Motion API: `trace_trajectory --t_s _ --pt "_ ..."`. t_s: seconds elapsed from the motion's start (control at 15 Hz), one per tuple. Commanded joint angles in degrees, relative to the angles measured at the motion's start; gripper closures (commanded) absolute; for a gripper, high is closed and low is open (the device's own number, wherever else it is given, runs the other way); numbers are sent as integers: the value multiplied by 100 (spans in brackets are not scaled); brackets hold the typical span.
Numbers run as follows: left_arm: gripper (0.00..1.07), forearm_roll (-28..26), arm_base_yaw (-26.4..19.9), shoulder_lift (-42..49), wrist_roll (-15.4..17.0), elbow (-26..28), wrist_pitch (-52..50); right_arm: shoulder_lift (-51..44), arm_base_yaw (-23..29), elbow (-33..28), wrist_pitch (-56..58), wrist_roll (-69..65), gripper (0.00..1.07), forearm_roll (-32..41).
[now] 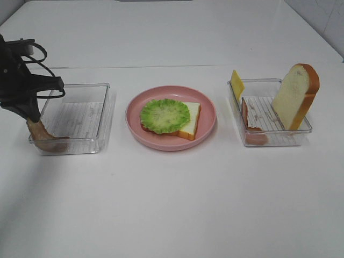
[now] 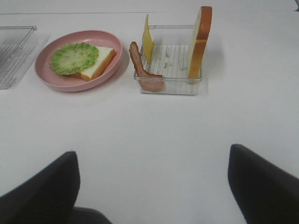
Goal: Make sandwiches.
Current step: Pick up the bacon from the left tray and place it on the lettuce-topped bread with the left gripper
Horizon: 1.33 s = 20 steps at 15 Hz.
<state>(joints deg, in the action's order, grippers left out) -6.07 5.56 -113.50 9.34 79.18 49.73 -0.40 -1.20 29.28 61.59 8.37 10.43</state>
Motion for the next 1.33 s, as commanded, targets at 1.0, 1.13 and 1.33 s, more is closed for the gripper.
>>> trace_trajectory --t_s 1.0,1.13,1.33 --pt "107 -4463 172 -103 -2229 1759 -138 -57 0 -29 -52 52 27 11" --pt "107 -5220 424 -292 -2607 1765 -246 -57 0 -29 -52 52 27 11" --pt "107 -6537 848 -825 -3449 1765 -298 -57 0 -29 -52 52 27 11"
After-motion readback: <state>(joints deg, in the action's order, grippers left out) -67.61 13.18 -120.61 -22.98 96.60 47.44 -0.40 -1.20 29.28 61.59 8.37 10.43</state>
